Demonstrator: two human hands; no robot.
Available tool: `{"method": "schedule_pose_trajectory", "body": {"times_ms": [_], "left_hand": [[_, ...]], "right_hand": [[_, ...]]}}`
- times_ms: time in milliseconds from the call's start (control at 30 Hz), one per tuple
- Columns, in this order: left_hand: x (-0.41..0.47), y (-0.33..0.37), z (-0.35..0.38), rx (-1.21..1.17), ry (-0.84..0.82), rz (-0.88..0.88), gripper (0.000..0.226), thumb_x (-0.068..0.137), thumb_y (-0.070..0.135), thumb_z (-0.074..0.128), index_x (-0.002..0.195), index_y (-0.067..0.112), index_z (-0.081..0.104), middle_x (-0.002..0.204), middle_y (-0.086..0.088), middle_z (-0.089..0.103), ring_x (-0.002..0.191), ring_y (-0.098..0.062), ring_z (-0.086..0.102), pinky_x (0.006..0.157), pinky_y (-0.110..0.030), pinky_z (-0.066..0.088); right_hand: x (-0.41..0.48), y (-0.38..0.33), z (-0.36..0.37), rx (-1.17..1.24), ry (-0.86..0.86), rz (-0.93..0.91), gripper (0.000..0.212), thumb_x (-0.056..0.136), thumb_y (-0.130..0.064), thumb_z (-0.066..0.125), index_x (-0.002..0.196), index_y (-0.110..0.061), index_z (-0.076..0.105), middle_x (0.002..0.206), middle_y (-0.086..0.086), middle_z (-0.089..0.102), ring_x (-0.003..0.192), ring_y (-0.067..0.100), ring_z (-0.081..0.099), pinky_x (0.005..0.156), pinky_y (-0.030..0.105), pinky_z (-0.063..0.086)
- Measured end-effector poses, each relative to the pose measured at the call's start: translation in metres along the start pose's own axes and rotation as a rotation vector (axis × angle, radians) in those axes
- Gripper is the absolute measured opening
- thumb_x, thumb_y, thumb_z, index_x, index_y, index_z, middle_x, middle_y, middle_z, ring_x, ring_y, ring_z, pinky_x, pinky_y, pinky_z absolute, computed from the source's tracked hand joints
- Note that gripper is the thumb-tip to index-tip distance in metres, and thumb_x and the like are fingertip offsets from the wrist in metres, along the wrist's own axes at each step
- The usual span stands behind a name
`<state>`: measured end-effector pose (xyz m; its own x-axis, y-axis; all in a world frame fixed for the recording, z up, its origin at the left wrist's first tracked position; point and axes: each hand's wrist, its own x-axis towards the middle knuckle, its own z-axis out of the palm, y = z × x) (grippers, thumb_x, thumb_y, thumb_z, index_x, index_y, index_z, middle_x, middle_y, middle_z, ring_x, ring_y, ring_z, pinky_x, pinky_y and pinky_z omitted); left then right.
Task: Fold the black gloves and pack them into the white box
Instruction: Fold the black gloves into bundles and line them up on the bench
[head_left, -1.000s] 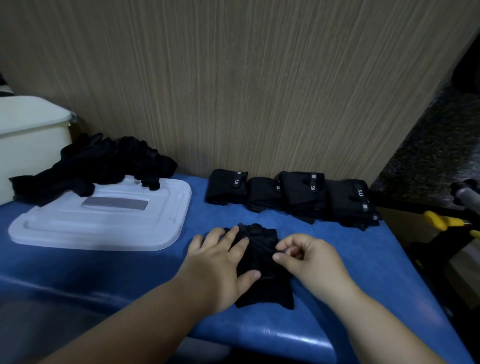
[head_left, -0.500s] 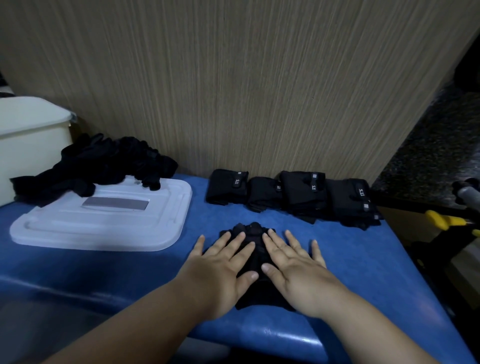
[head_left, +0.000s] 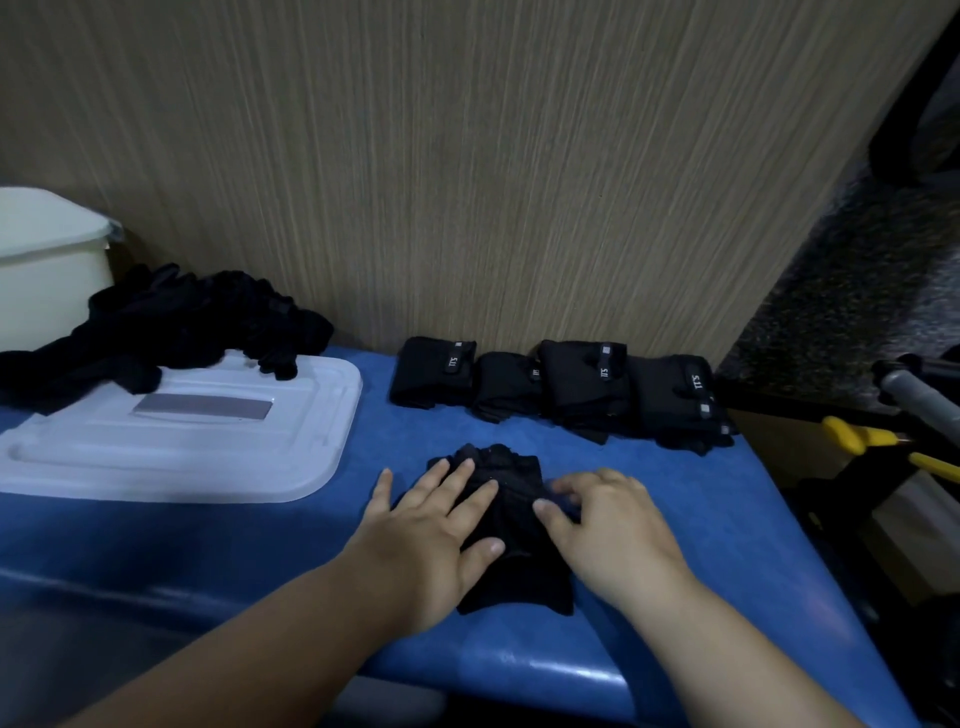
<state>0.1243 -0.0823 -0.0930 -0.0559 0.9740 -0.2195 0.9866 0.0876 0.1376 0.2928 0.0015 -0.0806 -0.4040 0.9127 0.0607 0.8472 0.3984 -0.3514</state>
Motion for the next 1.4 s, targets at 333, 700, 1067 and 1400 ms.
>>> {"method": "schedule_pose_trajectory", "body": {"times_ms": [333,700,1067,1400], "left_hand": [[0.008,0.022,0.005,-0.082,0.050,0.067,0.060,0.098,0.057,0.016,0.149,0.040,-0.011,0.156,0.013,-0.024,0.142,-0.006,-0.025,0.116,-0.046,-0.016],[0.039,0.072,0.005,-0.190,0.115,0.230,0.060,0.101,0.049,0.024,0.152,0.032,-0.001,0.159,0.015,-0.009,0.144,-0.002,-0.015,0.119,-0.040,-0.011],[0.059,0.111,0.009,-0.117,0.087,0.244,0.060,0.100,0.053,0.022,0.153,0.031,0.004,0.161,0.011,-0.005,0.147,-0.009,-0.011,0.119,-0.044,-0.009],[0.059,0.102,0.006,-0.102,0.032,0.194,0.066,0.096,0.061,0.021,0.152,0.034,-0.002,0.159,0.015,-0.009,0.145,-0.009,-0.017,0.116,-0.049,-0.014]], "right_hand": [[-0.003,0.003,-0.007,0.114,-0.036,0.070,0.023,0.088,-0.044,0.058,0.102,-0.026,0.056,0.096,-0.010,0.052,0.098,0.012,0.052,0.077,0.023,0.043],[-0.011,0.057,-0.035,0.240,0.152,0.212,0.023,0.091,-0.025,0.056,0.102,-0.026,0.035,0.080,0.002,0.063,0.075,0.023,0.060,0.061,0.033,0.041],[-0.022,0.092,-0.043,-0.117,0.152,0.049,0.058,0.098,-0.037,0.044,0.151,-0.023,0.023,0.159,-0.005,0.019,0.148,0.014,0.007,0.118,0.028,0.010],[-0.018,0.094,-0.034,-0.228,-0.223,0.177,0.068,0.098,-0.058,0.020,0.154,-0.026,-0.002,0.160,-0.012,-0.010,0.146,0.012,-0.017,0.120,0.042,-0.005]]}}
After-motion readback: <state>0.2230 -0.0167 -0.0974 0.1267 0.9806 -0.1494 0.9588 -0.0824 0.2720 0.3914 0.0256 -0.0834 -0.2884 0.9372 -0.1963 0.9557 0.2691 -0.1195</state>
